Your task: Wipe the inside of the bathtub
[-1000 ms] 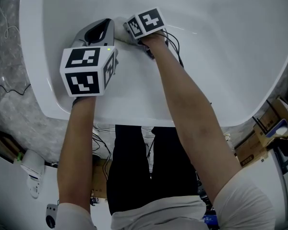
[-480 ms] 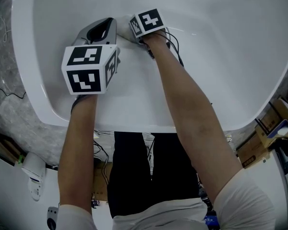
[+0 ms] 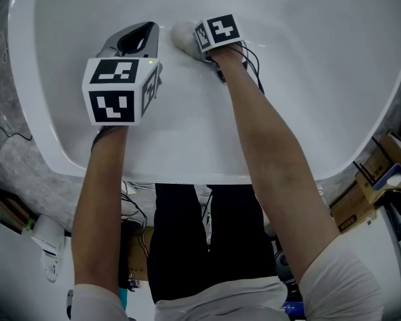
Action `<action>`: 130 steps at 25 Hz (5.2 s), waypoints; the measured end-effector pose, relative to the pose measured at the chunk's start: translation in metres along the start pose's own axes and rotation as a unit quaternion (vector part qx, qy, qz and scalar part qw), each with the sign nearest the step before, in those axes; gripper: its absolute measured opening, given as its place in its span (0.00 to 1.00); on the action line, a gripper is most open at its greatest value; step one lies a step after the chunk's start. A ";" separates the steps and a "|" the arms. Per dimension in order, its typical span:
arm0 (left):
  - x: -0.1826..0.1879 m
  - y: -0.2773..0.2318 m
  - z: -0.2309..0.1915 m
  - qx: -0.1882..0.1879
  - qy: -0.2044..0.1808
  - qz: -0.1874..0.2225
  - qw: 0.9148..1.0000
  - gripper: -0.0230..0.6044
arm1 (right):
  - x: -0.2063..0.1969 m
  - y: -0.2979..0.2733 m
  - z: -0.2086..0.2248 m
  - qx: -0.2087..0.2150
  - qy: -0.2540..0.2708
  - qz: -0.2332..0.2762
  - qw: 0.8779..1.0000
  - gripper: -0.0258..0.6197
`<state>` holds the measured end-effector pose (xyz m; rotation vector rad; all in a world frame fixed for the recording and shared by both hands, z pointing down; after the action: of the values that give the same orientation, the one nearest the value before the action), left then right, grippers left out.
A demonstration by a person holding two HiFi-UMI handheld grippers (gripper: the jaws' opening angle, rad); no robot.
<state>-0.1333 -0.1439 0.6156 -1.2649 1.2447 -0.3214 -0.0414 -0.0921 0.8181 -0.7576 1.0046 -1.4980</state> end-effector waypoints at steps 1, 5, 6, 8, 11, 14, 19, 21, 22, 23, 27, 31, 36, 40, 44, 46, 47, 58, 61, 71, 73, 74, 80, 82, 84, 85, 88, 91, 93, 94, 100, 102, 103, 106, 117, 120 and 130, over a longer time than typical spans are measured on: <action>0.001 -0.003 0.002 -0.002 -0.003 -0.002 1.000 0.06 | -0.003 0.002 0.005 -0.002 -0.002 -0.001 1.000 0.19; -0.002 -0.018 0.006 -0.012 -0.005 -0.008 1.000 0.06 | -0.012 0.007 0.020 -0.012 -0.012 -0.005 1.000 0.19; -0.002 -0.022 0.009 -0.016 -0.005 -0.011 1.000 0.06 | -0.014 0.008 0.023 -0.014 -0.012 -0.006 1.000 0.19; -0.001 -0.032 0.020 -0.027 -0.009 -0.018 0.999 0.06 | -0.018 0.014 0.033 -0.020 -0.011 -0.008 1.000 0.19; -0.003 -0.049 0.042 -0.048 -0.023 -0.033 0.998 0.06 | -0.026 0.024 0.049 -0.030 -0.012 -0.010 0.999 0.19; -0.008 -0.063 0.060 -0.060 -0.027 -0.045 0.997 0.06 | -0.036 0.031 0.063 -0.040 -0.011 -0.014 0.999 0.19; -0.009 -0.077 0.080 -0.071 -0.028 -0.054 0.996 0.06 | -0.049 0.044 0.088 -0.057 -0.018 -0.020 0.998 0.19; -0.008 -0.080 0.086 -0.075 -0.030 -0.054 0.995 0.06 | -0.053 0.049 0.096 -0.064 -0.021 -0.021 0.997 0.19; -0.008 -0.082 0.090 -0.076 -0.032 -0.054 0.995 0.06 | -0.056 0.052 0.102 -0.067 -0.022 -0.022 0.997 0.19; -0.007 -0.083 0.096 -0.077 -0.033 -0.055 0.995 0.06 | -0.059 0.055 0.108 -0.070 -0.024 -0.023 0.997 0.19; -0.005 -0.087 0.112 -0.081 -0.037 -0.053 0.995 0.06 | -0.074 0.066 0.133 -0.092 -0.021 -0.036 0.995 0.19; -0.007 -0.087 0.113 -0.080 -0.039 -0.053 0.995 0.05 | -0.082 0.071 0.148 -0.114 -0.016 -0.046 0.992 0.19; -0.008 -0.084 0.120 -0.081 -0.046 -0.054 0.994 0.06 | -0.092 0.083 0.164 -0.138 -0.003 -0.058 0.989 0.19; -0.010 -0.084 0.126 -0.082 -0.047 -0.056 0.994 0.06 | -0.097 0.090 0.173 -0.152 0.011 -0.072 0.986 0.19; -0.010 -0.079 0.130 -0.082 -0.046 -0.055 0.994 0.06 | -0.101 0.100 0.172 -0.164 0.050 -0.094 0.981 0.19; -0.009 -0.075 0.136 -0.082 -0.046 -0.054 0.994 0.06 | -0.105 0.105 0.168 -0.167 0.068 -0.108 0.978 0.19; -0.008 -0.073 0.138 -0.081 -0.047 -0.052 0.994 0.06 | -0.105 0.107 0.167 -0.168 0.076 -0.110 0.977 0.19; 0.019 -0.030 0.163 -0.071 -0.038 -0.034 0.996 0.06 | -0.109 0.172 0.150 -0.158 0.095 -0.054 0.981 0.19; 0.030 -0.017 0.170 -0.067 -0.033 -0.017 0.997 0.06 | -0.099 0.195 0.144 -0.152 0.081 -0.005 0.985 0.19; 0.046 0.083 0.195 -0.044 0.004 0.015 0.999 0.06 | -0.104 0.305 0.074 -0.101 0.063 0.130 0.984 0.19; 0.053 0.106 0.201 -0.040 0.008 0.027 0.999 0.06 | -0.111 0.329 0.061 -0.092 0.063 0.154 0.982 0.19; 0.057 0.117 0.205 -0.038 0.011 0.033 0.999 0.06 | -0.114 0.343 0.055 -0.089 0.061 0.168 0.980 0.19; 0.084 0.188 0.233 -0.034 0.015 0.073 0.997 0.06 | -0.122 0.440 0.016 -0.062 0.063 0.266 0.960 0.19; 0.094 0.212 0.244 -0.035 0.015 0.088 0.995 0.06 | -0.128 0.470 0.001 -0.052 0.073 0.287 0.954 0.19; 0.102 0.236 0.255 -0.035 0.016 0.103 0.994 0.06 | -0.136 0.497 -0.013 -0.044 0.085 0.302 0.949 0.19; 0.106 0.247 0.260 -0.034 0.015 0.111 0.993 0.06 | -0.139 0.510 -0.018 -0.039 0.088 0.310 0.946 0.19; 0.117 0.277 0.274 -0.036 0.010 0.133 0.990 0.06 | -0.146 0.545 -0.037 -0.023 0.092 0.334 0.938 0.19; 0.124 0.307 0.282 -0.039 0.006 0.149 0.988 0.06 | -0.143 0.579 -0.062 -0.013 0.106 0.361 0.926 0.19; 0.127 0.325 0.286 -0.041 0.005 0.158 0.987 0.06 | -0.139 0.602 -0.078 -0.006 0.112 0.384 0.917 0.19; 0.129 0.333 0.289 -0.044 0.006 0.163 0.986 0.06 | -0.137 0.613 -0.085 -0.004 0.112 0.394 0.912 0.19; 0.142 0.387 0.298 -0.054 -0.004 0.206 0.977 0.06 | -0.139 0.671 -0.126 0.002 0.121 0.445 0.887 0.19; 0.144 0.409 0.297 -0.059 -0.009 0.223 0.973 0.06 | -0.142 0.686 -0.143 0.005 0.118 0.463 0.879 0.19; 0.145 0.420 0.296 -0.061 -0.012 0.232 0.971 0.06 | -0.145 0.693 -0.151 0.003 0.117 0.471 0.874 0.19; 0.147 0.450 0.295 -0.065 -0.024 0.257 0.964 0.06 | -0.154 0.709 -0.171 -0.010 0.123 0.486 0.865 0.19; 0.112 0.531 0.303 -0.091 -0.054 0.309 0.945 0.06 | -0.222 0.738 -0.250 -0.024 0.129 0.525 0.841 0.19; 0.104 0.547 0.304 -0.094 -0.055 0.317 0.942 0.06 | -0.232 0.746 -0.263 -0.027 0.128 0.534 0.835 0.19; 0.104 0.566 0.292 -0.065 -0.050 0.341 0.937 0.06 | -0.246 0.756 -0.263 -0.040 0.123 0.540 0.832 0.19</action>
<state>-0.0918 0.1324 0.0341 -0.8700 1.5475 0.3295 0.0979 0.1874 0.0411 0.0414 1.3632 -0.5463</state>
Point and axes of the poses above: the fingertips, and each gripper's own axes: y backward along the fingers, z to its right, x out of its top, the point moved 1 cm from there along y, backward along the fingers
